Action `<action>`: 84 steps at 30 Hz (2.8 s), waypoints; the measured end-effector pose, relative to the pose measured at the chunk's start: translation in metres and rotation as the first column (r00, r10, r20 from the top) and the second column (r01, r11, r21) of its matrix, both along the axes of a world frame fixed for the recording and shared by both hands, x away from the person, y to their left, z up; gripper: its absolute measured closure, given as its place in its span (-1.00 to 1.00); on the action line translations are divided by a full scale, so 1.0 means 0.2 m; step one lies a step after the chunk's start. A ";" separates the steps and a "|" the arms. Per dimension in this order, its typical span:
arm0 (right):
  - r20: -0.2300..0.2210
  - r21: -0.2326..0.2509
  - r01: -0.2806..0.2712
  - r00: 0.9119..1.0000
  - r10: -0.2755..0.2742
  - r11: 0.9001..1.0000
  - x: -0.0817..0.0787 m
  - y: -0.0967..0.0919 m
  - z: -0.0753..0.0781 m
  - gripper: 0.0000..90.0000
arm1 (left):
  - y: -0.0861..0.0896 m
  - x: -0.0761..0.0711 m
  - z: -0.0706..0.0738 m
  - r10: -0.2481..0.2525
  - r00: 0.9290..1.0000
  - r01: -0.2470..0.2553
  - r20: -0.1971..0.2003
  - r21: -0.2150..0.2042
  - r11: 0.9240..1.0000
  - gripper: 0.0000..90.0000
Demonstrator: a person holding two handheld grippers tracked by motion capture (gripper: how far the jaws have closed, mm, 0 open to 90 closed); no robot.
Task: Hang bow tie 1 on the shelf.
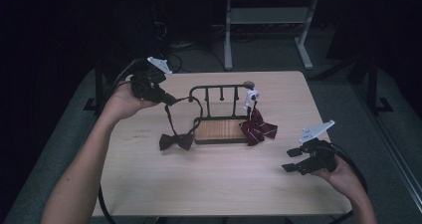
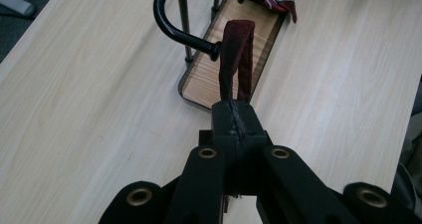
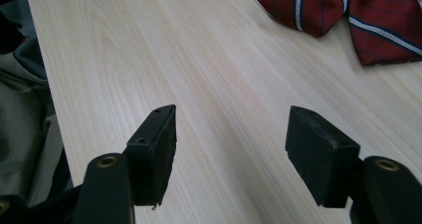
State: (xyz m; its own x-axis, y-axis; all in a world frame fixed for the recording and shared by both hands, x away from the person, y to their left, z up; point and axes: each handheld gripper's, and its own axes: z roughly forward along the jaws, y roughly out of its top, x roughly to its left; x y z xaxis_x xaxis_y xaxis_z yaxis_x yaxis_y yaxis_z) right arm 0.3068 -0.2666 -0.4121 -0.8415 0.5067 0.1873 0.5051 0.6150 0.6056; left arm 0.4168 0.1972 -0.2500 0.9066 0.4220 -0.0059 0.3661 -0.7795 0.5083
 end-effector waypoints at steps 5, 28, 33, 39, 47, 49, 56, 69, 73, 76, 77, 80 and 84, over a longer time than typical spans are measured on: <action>0.000 0.002 0.001 1.000 -0.001 1.000 0.00 0.00 0.00 -0.19 | 0.00 0.05 -0.01 0.028 1.000 -0.028 -0.005 0.011 1.000 1.00; 0.000 0.014 0.003 1.000 -0.003 1.000 -0.01 0.00 0.01 -0.19 | -0.01 0.15 -0.11 0.114 0.994 -0.113 -0.003 0.071 0.991 0.93; 0.005 0.017 0.006 1.000 -0.006 1.000 -0.01 -0.01 0.02 -0.19 | 0.01 0.14 -0.12 0.118 0.993 -0.118 0.000 0.065 0.991 0.88; 0.005 0.015 0.010 1.000 -0.010 1.000 -0.01 -0.01 0.02 -0.19 | 0.06 0.11 -0.12 0.118 0.993 -0.117 -0.005 0.056 0.992 0.83; 0.004 0.012 0.010 1.000 -0.011 1.000 -0.01 0.00 0.02 -0.19 | 0.13 0.04 -0.17 0.113 0.994 -0.113 -0.009 0.053 0.992 0.80; 0.002 0.011 0.011 1.000 -0.011 1.000 -0.01 0.00 0.02 -0.19 | 0.15 0.03 -0.18 0.114 0.993 -0.114 -0.014 0.050 0.992 0.79; 0.000 0.010 0.010 1.000 -0.010 1.000 -0.01 0.01 0.01 -0.19 | 0.18 -0.03 -0.23 0.099 0.995 -0.098 -0.016 0.053 0.994 0.76; -0.007 0.011 0.023 1.000 -0.023 1.000 -0.01 0.00 0.01 -0.20 | 0.21 -0.10 -0.27 0.081 0.997 -0.080 -0.018 0.044 0.996 0.72; -0.005 0.011 0.025 1.000 -0.025 1.000 -0.01 0.00 0.01 -0.20 | 0.22 -0.11 -0.29 0.083 0.996 -0.082 -0.020 0.032 0.996 0.67; 0.001 0.012 0.022 1.000 -0.022 1.000 -0.01 0.00 0.01 -0.20 | 0.22 -0.13 -0.30 0.076 0.997 -0.076 -0.022 0.032 0.997 0.63; 0.001 0.012 0.022 1.000 -0.022 1.000 -0.01 0.00 0.01 -0.20 | 0.23 -0.13 -0.31 0.077 0.997 -0.077 -0.022 0.030 0.997 0.62; -0.003 0.010 0.025 1.000 -0.025 1.000 -0.01 0.00 0.01 -0.20 | 0.24 -0.14 -0.32 0.080 0.996 -0.080 -0.025 0.027 0.996 0.58; -0.002 0.013 0.027 1.000 -0.027 1.000 -0.01 0.00 0.01 -0.20 | 0.25 -0.16 -0.34 0.085 0.996 -0.085 -0.027 0.032 0.996 0.51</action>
State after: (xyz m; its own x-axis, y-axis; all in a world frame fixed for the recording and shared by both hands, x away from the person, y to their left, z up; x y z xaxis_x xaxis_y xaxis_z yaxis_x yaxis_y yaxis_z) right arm 0.3045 -0.2673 -0.4097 -0.8273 0.5265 0.1959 0.5225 0.5932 0.6124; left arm 0.3853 0.2465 -0.3187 0.8671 0.4979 -0.0166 0.4455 -0.7600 0.4731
